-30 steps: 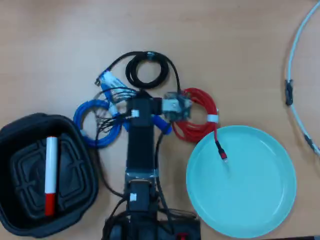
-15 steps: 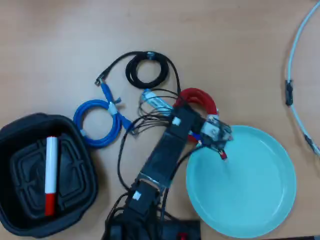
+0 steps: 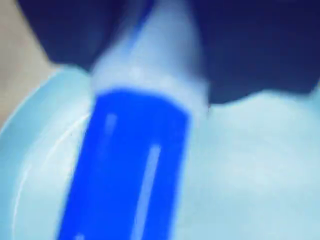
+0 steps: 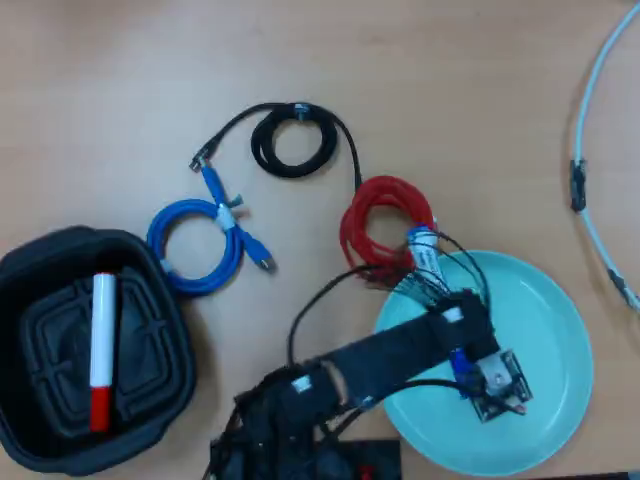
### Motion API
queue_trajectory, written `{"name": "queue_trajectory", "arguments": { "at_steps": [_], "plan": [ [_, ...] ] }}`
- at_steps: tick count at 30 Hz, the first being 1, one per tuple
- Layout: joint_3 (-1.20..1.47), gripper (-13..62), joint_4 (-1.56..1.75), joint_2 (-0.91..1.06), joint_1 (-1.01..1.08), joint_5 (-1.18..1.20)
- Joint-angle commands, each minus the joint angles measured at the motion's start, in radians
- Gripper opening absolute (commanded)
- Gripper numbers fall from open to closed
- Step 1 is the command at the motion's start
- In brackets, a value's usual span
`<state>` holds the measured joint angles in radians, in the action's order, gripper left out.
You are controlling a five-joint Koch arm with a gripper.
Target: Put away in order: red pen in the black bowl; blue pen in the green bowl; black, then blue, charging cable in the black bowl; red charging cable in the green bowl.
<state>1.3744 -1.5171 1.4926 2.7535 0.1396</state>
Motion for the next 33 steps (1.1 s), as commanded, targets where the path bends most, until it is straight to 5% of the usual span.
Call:
{"name": "queue_trajectory", "arguments": {
  "at_steps": [1,26,33],
  "plan": [
    [-0.034,-6.1,0.052,-0.063,0.052,-0.005],
    [-0.044,-5.3,0.169,-0.275,0.135,-0.003],
    [-0.081,0.5,0.155,-0.345,0.143,0.002]
  ]
}}
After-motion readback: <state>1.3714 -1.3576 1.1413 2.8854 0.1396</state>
